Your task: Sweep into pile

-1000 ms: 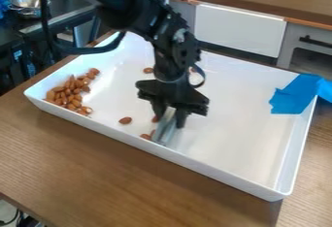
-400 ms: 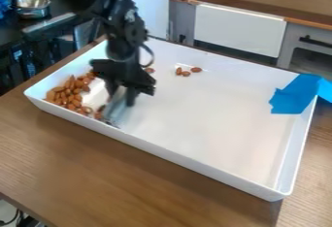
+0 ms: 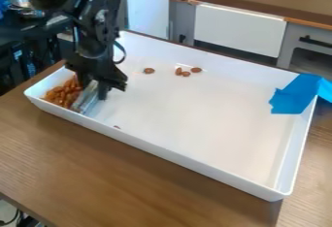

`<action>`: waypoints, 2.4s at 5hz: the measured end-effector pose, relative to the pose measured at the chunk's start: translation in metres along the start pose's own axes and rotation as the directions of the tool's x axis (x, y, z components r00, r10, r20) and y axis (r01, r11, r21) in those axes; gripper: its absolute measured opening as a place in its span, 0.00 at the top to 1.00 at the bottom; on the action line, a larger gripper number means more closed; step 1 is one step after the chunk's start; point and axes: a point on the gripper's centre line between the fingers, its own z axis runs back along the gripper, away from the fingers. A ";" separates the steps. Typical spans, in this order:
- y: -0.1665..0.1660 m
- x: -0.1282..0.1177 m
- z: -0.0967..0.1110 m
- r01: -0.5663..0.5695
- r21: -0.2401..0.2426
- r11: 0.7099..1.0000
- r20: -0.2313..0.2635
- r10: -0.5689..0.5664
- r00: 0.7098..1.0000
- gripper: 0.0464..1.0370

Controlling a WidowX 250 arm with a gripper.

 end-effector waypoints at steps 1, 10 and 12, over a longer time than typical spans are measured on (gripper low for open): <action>-0.006 0.003 0.004 -0.043 -0.057 0.997 -0.032 0.041 0.999 0.66; -0.180 0.087 0.038 -0.086 -0.212 0.973 -0.079 0.071 0.994 0.66; -0.157 0.098 0.018 -0.138 -0.191 0.972 -0.099 0.121 0.988 0.66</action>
